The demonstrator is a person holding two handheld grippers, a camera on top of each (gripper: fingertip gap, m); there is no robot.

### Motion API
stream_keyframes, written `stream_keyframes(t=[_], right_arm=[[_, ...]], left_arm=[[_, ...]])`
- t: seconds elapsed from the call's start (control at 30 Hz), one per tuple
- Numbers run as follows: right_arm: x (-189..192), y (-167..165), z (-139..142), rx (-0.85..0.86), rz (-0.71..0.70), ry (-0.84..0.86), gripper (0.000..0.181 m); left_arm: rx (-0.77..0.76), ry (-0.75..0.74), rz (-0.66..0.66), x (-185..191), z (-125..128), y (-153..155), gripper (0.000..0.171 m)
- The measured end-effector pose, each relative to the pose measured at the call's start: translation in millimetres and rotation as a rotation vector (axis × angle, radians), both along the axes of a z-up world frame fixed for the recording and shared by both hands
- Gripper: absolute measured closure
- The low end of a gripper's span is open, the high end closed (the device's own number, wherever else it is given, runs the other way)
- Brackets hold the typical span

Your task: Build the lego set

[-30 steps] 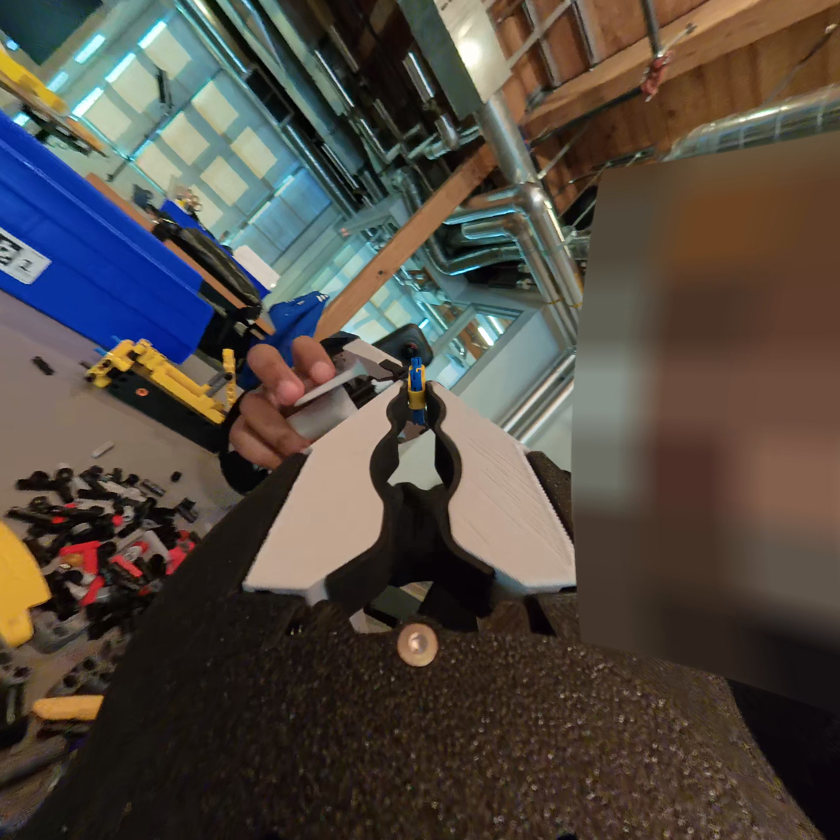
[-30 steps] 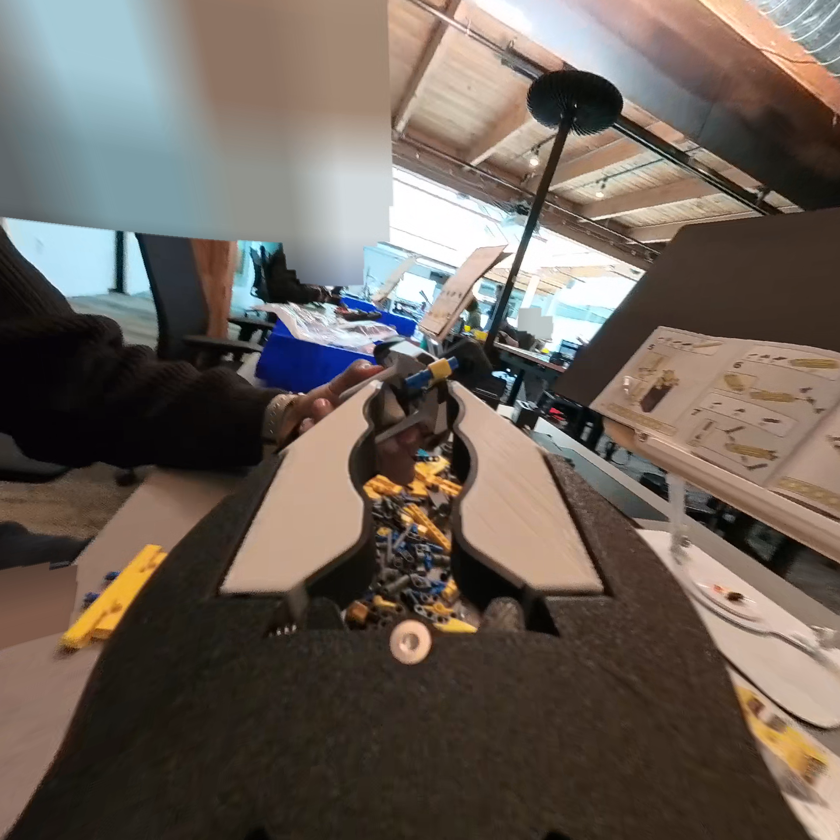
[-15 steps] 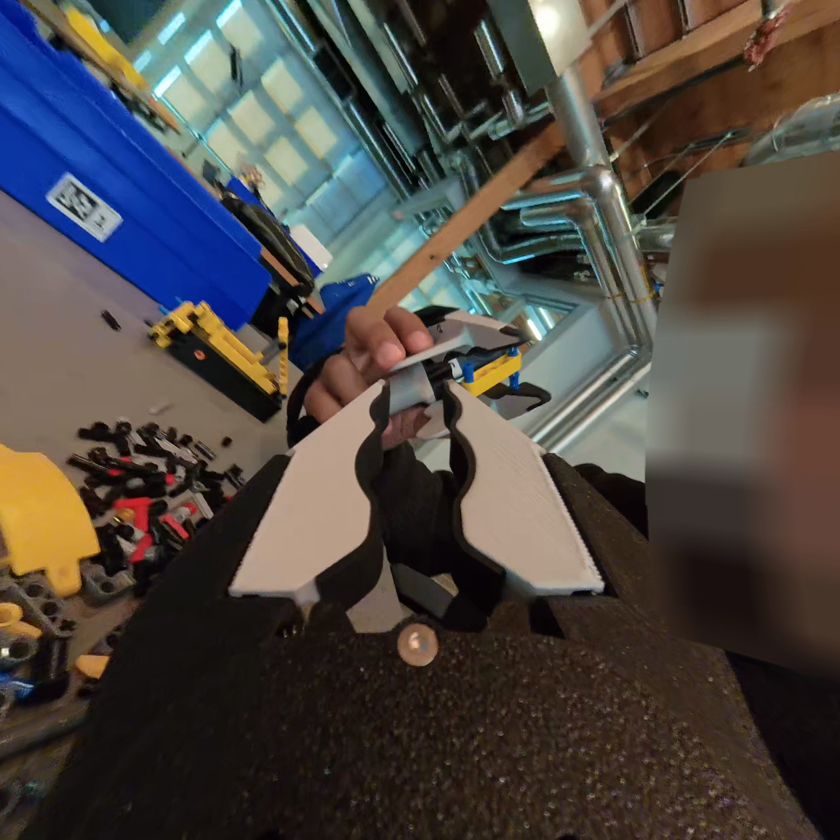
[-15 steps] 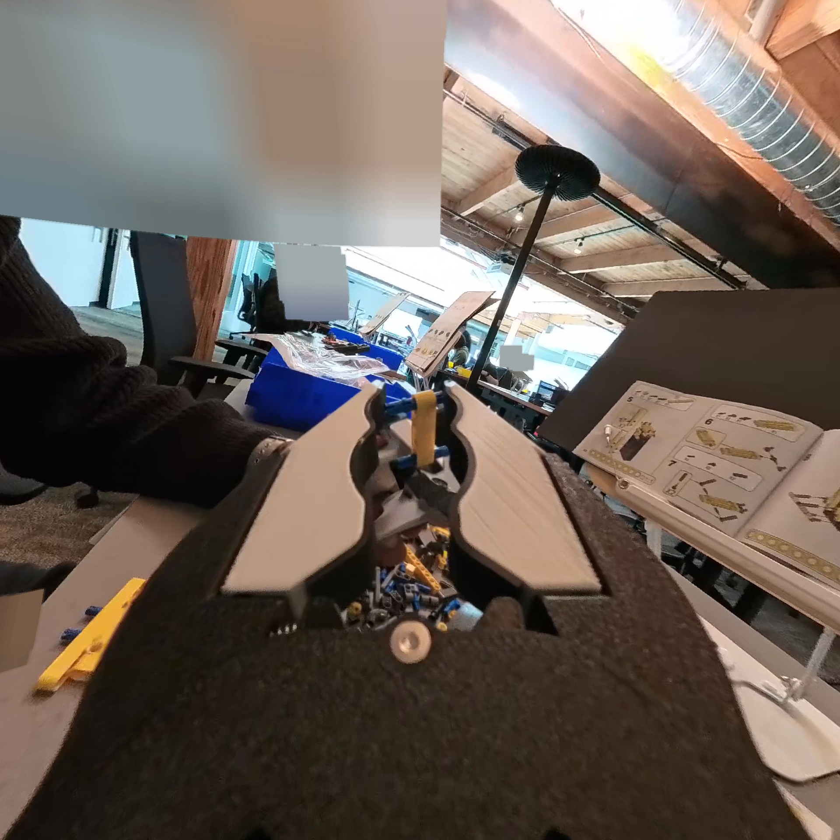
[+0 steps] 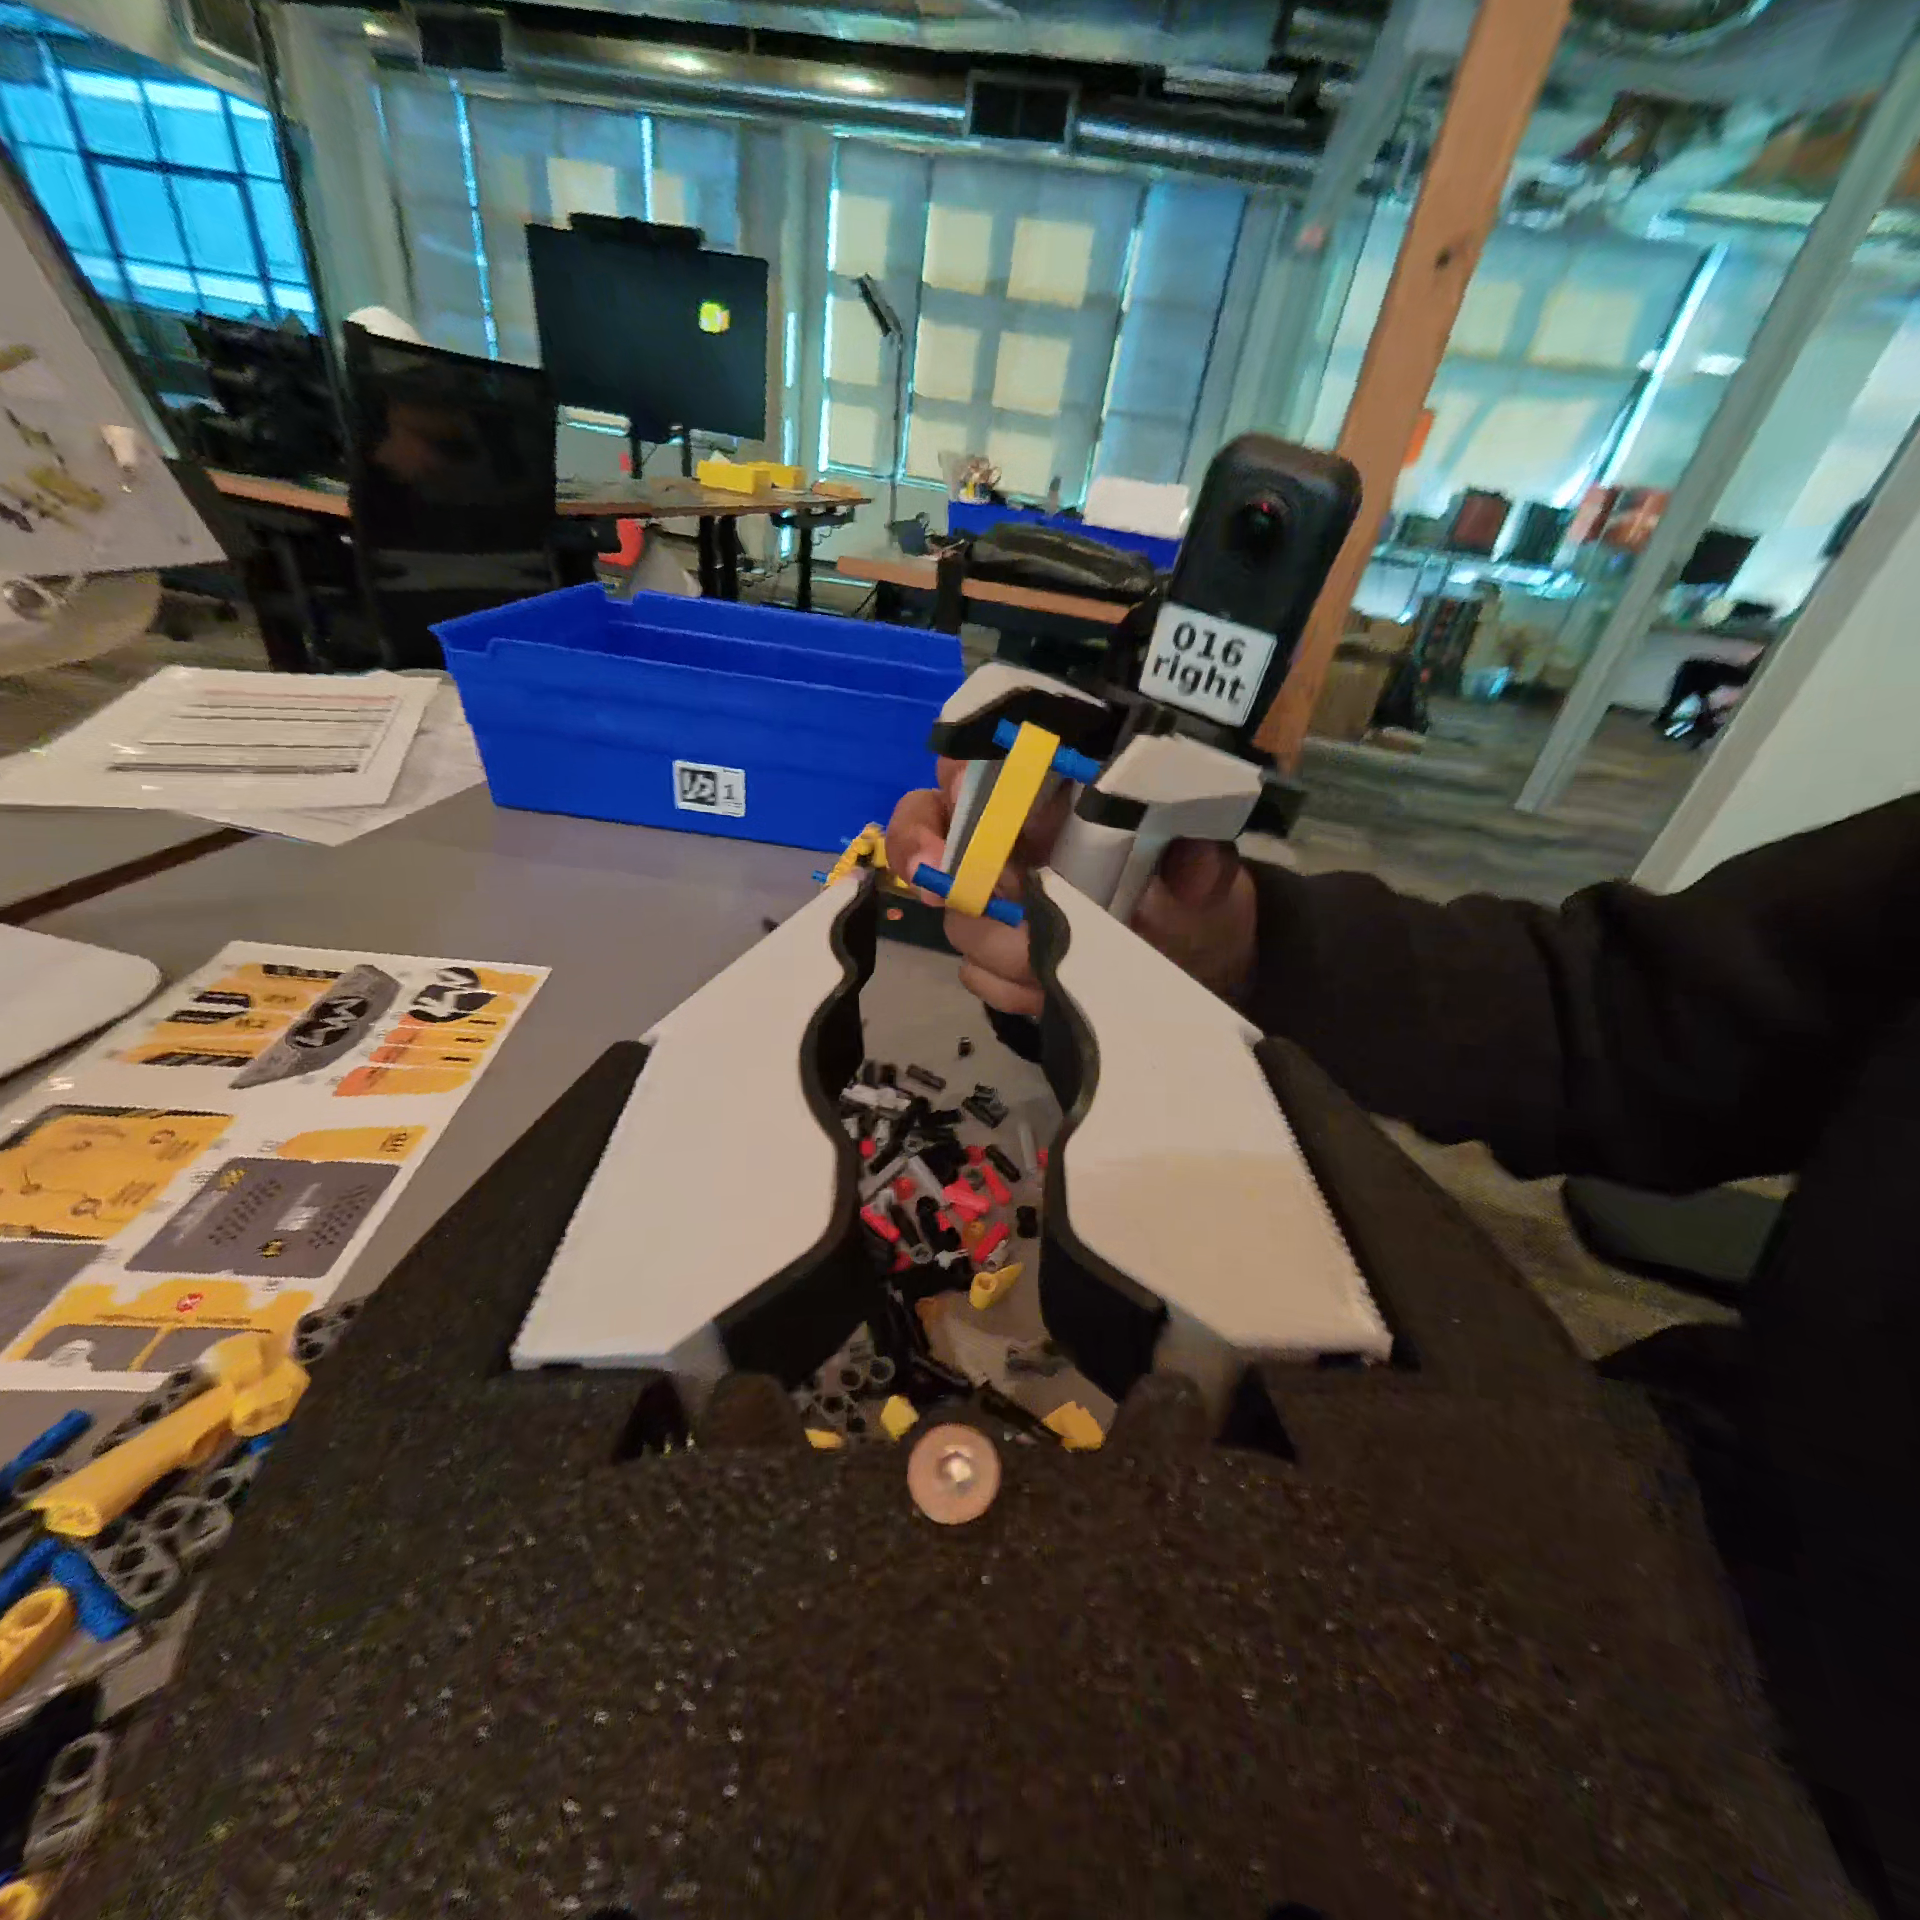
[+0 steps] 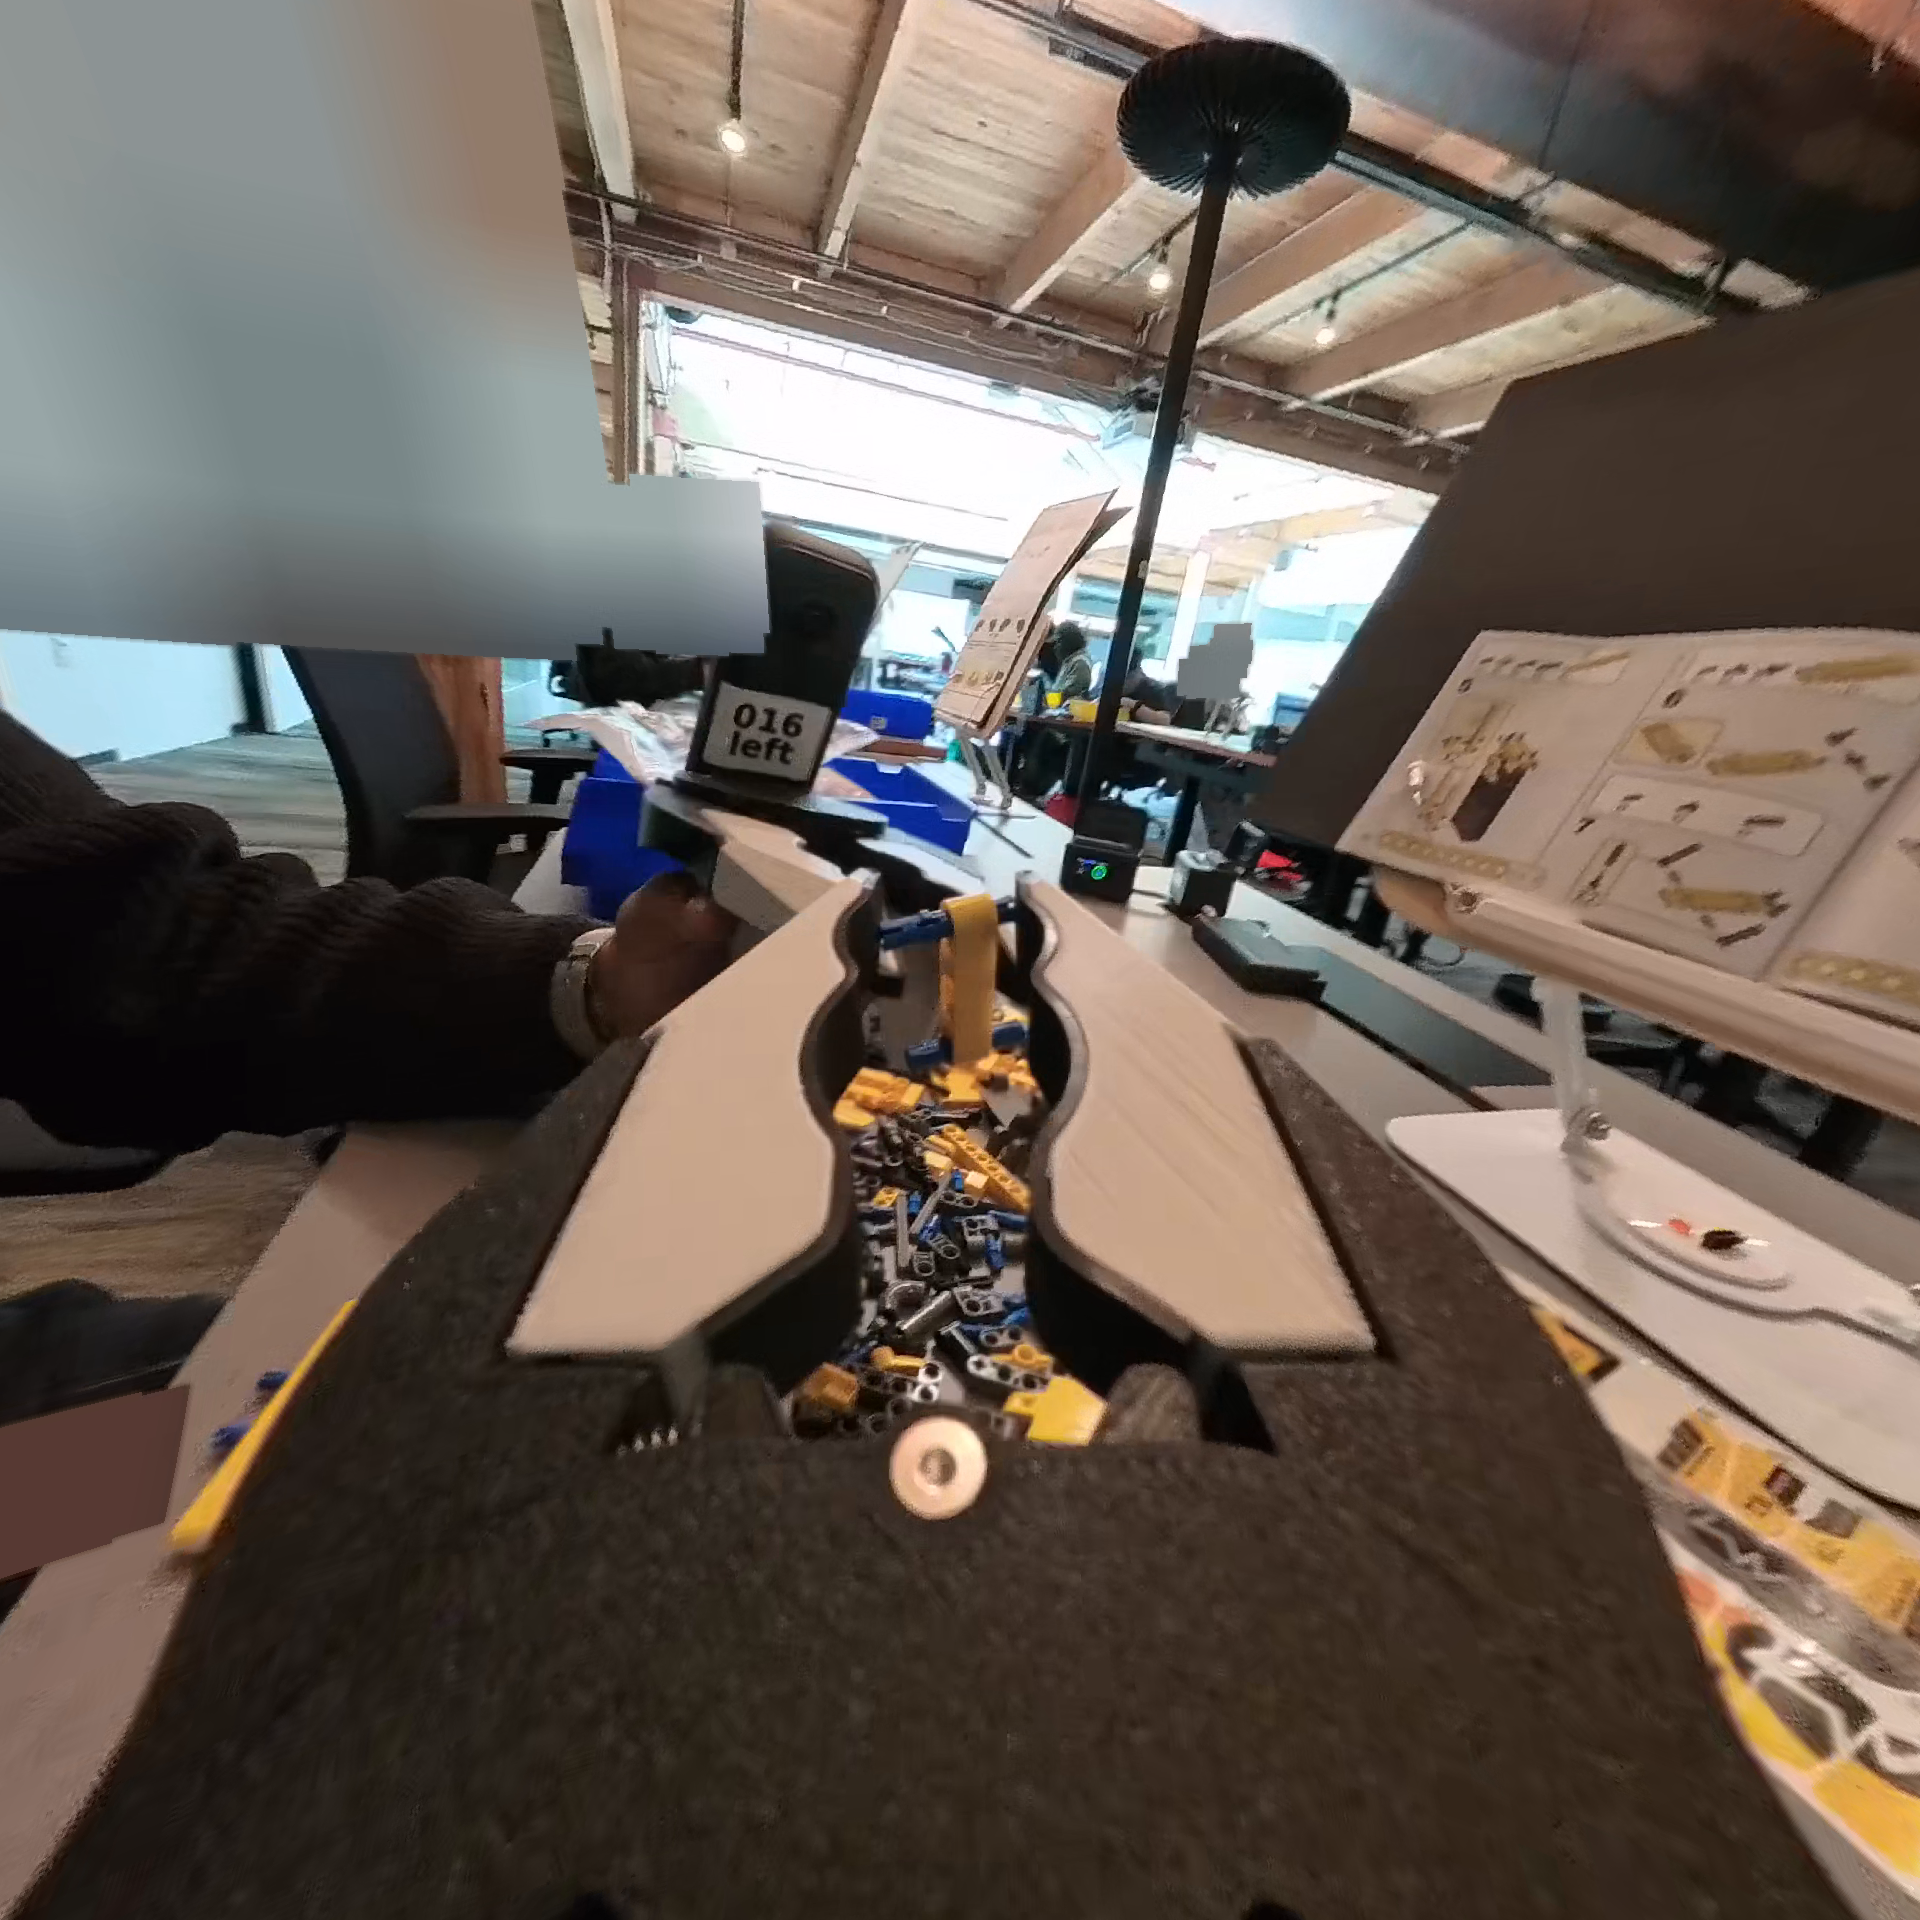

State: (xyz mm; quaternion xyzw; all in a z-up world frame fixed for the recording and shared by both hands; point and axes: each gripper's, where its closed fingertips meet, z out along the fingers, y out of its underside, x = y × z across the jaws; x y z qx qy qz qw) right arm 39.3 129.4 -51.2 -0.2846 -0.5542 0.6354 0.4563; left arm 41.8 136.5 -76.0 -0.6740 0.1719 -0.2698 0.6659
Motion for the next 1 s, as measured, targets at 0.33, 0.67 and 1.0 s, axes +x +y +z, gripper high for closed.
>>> stream_keyframes(t=[0.33, 0.67, 1.0], right_arm=[[-7, -11, -18, -0.006, 0.066, -0.118, 0.156], [2, -14, -12, -0.101, 0.165, -0.095, 0.148], [9, -17, -12, -0.198, 0.312, -0.155, 0.16]], left_arm=[[0.059, 0.164, 0.056, 12, -12, 2, 0.146], [0.106, 0.118, 0.015, 14, 2, -6, 0.165], [0.097, 0.119, -0.008, 20, 1, -8, 0.165]])
